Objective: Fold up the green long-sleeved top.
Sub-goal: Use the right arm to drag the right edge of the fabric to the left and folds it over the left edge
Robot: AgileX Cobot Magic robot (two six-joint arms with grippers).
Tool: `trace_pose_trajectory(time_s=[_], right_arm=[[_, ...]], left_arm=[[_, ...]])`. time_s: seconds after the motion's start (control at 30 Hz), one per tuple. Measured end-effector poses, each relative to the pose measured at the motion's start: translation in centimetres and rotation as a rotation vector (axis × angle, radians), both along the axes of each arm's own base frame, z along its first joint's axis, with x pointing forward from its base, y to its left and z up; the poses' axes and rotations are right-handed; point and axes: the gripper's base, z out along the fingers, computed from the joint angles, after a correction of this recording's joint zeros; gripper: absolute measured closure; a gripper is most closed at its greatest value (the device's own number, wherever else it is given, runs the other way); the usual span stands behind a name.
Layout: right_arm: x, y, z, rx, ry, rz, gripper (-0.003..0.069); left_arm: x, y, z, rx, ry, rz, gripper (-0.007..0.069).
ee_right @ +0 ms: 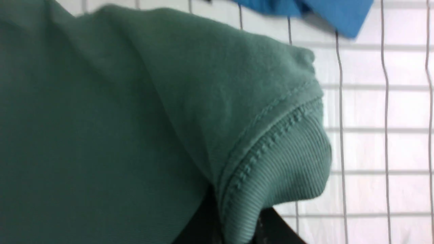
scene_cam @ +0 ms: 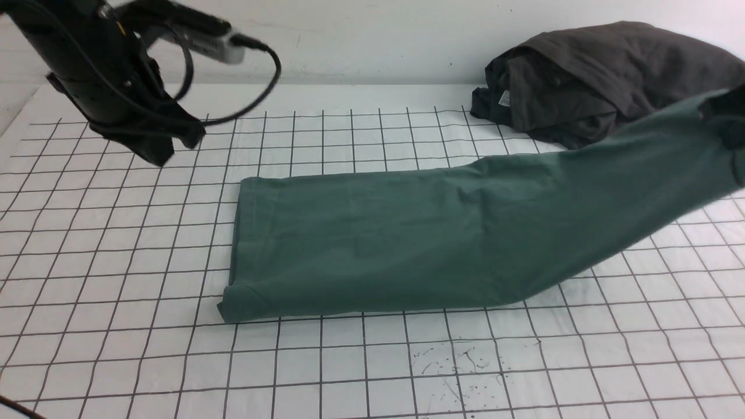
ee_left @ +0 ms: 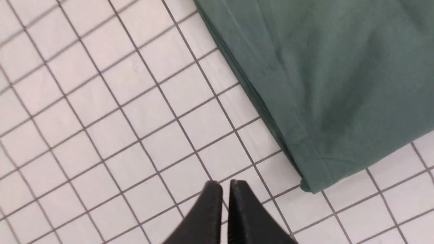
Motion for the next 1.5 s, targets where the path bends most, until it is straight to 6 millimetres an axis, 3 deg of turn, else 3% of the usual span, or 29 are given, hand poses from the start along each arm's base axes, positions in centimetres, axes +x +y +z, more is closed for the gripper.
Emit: trace_pose_trajectory(time_s=[0.07,0.13,0.17,0.2,0.23,0.27,0.3,0.43,0.5,0.63,0.7,0.83,0.97,1.03,1.13,1.17,1.2,1.3,1.4,1.5], right_arm=[[0.1,3.3,2.5,0.008,-0.057,0.09,0.0628],[0.0,6.4,4.1,0.023,-0.1,0.169,0.0628],[0.0,6.8,4.3,0.025,-0.106,0.178,0.0628],[-0.1,9.8,5.1,0.042,-0.135,0.255,0.0628],[-0.1,10.2,5.2,0.044,-0.138,0.266,0.0628],[-0.2,12.6,5.5,0.058,-0.154,0.325,0.0628],[-0.5,15.8,5.3,0.07,-0.158,0.4,0.0628],[-1.0,21.5,3.7,0.088,-0.133,0.527,0.0628],[-1.4,25.8,1.6,0.103,-0.111,0.615,0.0628],[-1.9,29.9,-1.2,0.136,-0.095,0.687,0.0628],[-2.1,32.9,-3.6,0.18,-0.084,0.713,0.0628],[-2.0,35.3,-6.4,0.239,-0.072,0.706,0.0628],[-1.8,36.5,-8.2,0.311,-0.05,0.687,0.0592],[-1.8,36.7,-8.2,0.344,-0.05,0.677,0.0561],[-1.9,37.2,-7.2,0.44,-0.072,0.653,0.04],[-1.9,37.2,-7.1,0.444,-0.072,0.652,0.0389],[-2.0,37.2,-6.5,0.452,-0.081,0.656,0.0306],[-2.1,37.0,-5.1,0.422,-0.099,0.68,0.0186],[-2.1,36.6,-4.7,0.349,-0.087,0.705,0.0151],[-2.0,36.2,-5.4,0.276,-0.063,0.706,0.0186]], left_arm=[[-2.3,0.3,3.2,-0.015,-0.09,0.002,0.0613],[-3.9,0.5,5.1,-0.025,-0.143,0.003,0.0613],[-4.2,0.6,5.3,-0.026,-0.15,0.003,0.0613],[-5.8,0.8,7.1,-0.035,-0.203,0.005,0.0613],[-6.0,0.8,7.3,-0.036,-0.208,0.005,0.0613],[-7.8,1.1,8.8,-0.045,-0.255,0.008,0.0613],[-9.0,1.3,9.8,-0.053,-0.287,0.013,0.0613],[-11.9,1.7,12.0,-0.073,-0.366,0.025,0.0613],[-14.2,2.0,13.4,-0.087,-0.428,0.029,0.0613],[-16.0,2.3,14.2,-0.095,-0.468,0.031,0.0613],[-16.9,2.4,13.9,-0.098,-0.464,0.034,0.0613],[-17.3,2.4,12.3,-0.091,-0.415,0.036,0.0613],[-17.8,2.5,10.4,-0.082,-0.36,0.037,0.0613],[-18.1,2.5,10.1,-0.081,-0.354,0.037,0.0613],[-19.1,2.7,9.5,-0.08,-0.346,0.037,0.0613],[-19.2,2.7,9.5,-0.08,-0.347,0.037,0.0613],[-19.8,2.8,9.4,-0.081,-0.355,0.037,0.0613],[-20.9,3.0,9.7,-0.083,-0.377,0.037,0.0613],[-21.7,3.1,9.8,-0.083,-0.395,0.038,0.0613],[-22.0,3.1,9.9,-0.084,-0.398,0.038,0.0613]])
